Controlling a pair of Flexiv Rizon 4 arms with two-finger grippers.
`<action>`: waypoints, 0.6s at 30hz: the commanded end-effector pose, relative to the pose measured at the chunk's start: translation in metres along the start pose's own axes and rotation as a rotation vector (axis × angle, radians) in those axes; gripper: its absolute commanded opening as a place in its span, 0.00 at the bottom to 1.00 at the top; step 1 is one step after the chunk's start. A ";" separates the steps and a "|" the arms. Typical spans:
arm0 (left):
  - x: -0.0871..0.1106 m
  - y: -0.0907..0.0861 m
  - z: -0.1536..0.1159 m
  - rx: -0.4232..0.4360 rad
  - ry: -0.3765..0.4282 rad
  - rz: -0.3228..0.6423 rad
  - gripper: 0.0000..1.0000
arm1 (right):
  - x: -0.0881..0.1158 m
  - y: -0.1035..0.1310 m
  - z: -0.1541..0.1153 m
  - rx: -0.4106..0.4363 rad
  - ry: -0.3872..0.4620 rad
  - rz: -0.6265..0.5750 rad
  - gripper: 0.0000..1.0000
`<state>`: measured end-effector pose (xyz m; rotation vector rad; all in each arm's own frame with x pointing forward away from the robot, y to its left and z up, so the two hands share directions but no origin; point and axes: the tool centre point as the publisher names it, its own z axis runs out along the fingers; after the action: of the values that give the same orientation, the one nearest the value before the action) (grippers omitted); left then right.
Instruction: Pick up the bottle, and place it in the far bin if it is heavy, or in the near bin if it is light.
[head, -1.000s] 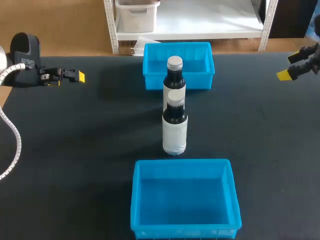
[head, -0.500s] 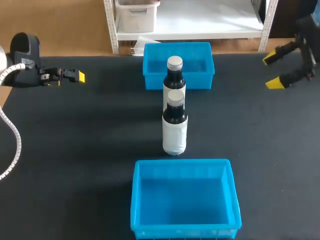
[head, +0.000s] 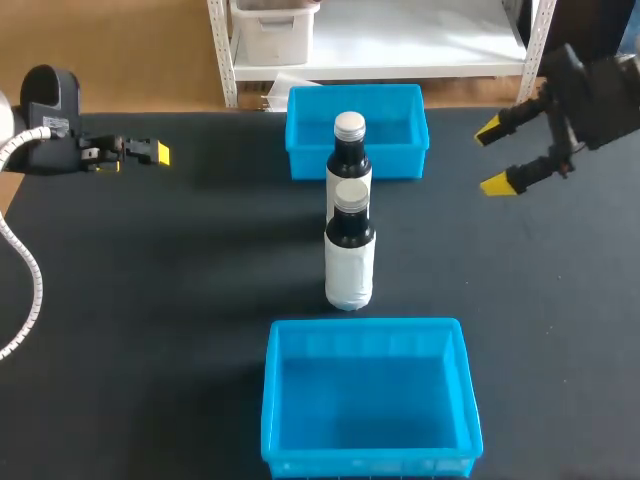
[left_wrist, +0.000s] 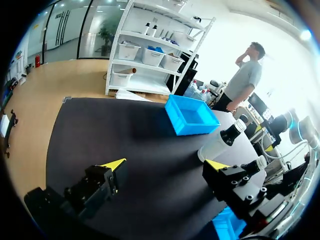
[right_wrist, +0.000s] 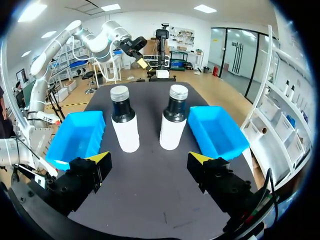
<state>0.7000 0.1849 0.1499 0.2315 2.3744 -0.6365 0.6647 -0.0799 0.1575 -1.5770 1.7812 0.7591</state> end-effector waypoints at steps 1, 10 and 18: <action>0.000 0.000 0.000 0.000 0.000 0.000 1.00 | -0.008 0.008 0.016 0.003 0.001 -0.004 1.00; 0.000 0.000 0.000 0.000 0.000 0.000 1.00 | -0.024 0.024 0.056 -0.046 -0.013 -0.001 1.00; 0.000 0.000 0.000 0.000 0.000 0.000 1.00 | -0.037 0.034 0.080 -0.086 -0.017 -0.026 1.00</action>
<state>0.7000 0.1849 0.1499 0.2314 2.3744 -0.6364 0.6364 0.0008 0.1387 -1.6361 1.7381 0.8354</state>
